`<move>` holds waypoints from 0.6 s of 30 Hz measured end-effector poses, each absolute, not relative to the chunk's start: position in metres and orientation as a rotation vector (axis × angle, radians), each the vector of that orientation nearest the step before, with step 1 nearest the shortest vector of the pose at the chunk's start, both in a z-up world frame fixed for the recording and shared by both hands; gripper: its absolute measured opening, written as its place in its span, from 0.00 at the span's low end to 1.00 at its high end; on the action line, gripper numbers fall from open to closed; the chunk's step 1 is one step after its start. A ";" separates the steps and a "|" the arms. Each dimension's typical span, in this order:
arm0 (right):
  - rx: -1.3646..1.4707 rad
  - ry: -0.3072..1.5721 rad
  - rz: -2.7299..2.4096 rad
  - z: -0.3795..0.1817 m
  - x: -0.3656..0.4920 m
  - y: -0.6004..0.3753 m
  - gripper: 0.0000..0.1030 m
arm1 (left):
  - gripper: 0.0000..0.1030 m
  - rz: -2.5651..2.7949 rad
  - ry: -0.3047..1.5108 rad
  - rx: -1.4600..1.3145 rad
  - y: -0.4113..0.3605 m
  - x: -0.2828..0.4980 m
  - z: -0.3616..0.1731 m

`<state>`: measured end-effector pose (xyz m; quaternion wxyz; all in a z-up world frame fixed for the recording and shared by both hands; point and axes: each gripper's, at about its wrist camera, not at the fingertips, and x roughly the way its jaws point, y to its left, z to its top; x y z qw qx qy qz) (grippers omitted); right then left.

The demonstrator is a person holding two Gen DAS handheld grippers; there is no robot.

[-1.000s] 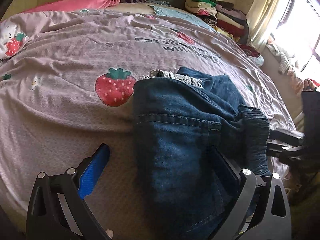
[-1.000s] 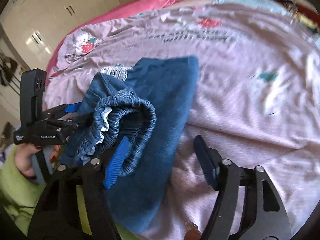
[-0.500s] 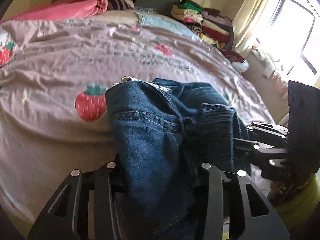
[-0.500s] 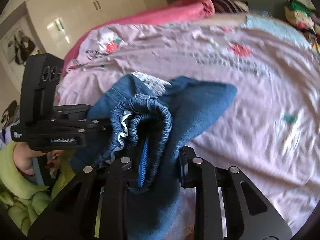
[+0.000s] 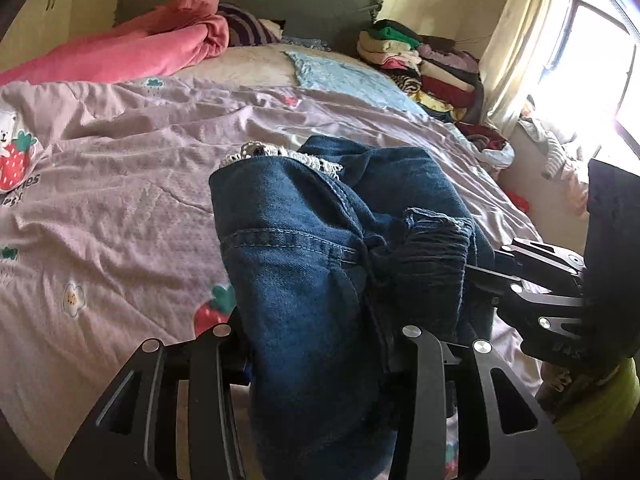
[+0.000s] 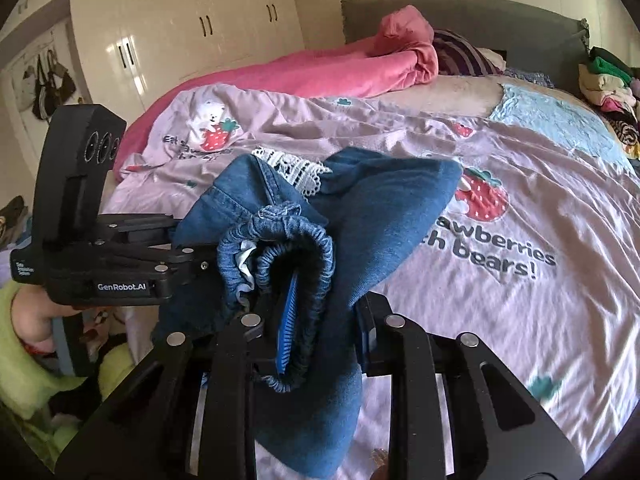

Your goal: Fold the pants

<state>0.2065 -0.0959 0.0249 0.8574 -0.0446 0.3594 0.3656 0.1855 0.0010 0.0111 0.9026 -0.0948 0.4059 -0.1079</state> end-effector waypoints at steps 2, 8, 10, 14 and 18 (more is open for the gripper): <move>-0.103 0.761 0.761 0.021 0.213 -0.092 0.17 | 0.38 -0.217 0.849 -0.194 0.003 0.192 0.007; -0.103 0.810 0.740 0.005 0.229 -0.092 0.17 | 0.40 -0.204 0.887 -0.192 0.007 0.205 -0.011; -0.106 0.842 0.720 -0.002 0.232 -0.093 0.18 | 0.43 -0.195 0.907 -0.189 0.007 0.207 -0.018; -0.119 0.932 0.662 -0.024 0.240 -0.096 0.30 | 0.60 -0.168 0.959 -0.186 0.011 0.211 -0.038; -0.092 0.961 0.631 -0.034 0.242 -0.102 0.37 | 0.66 -0.166 0.969 -0.207 0.016 0.211 -0.045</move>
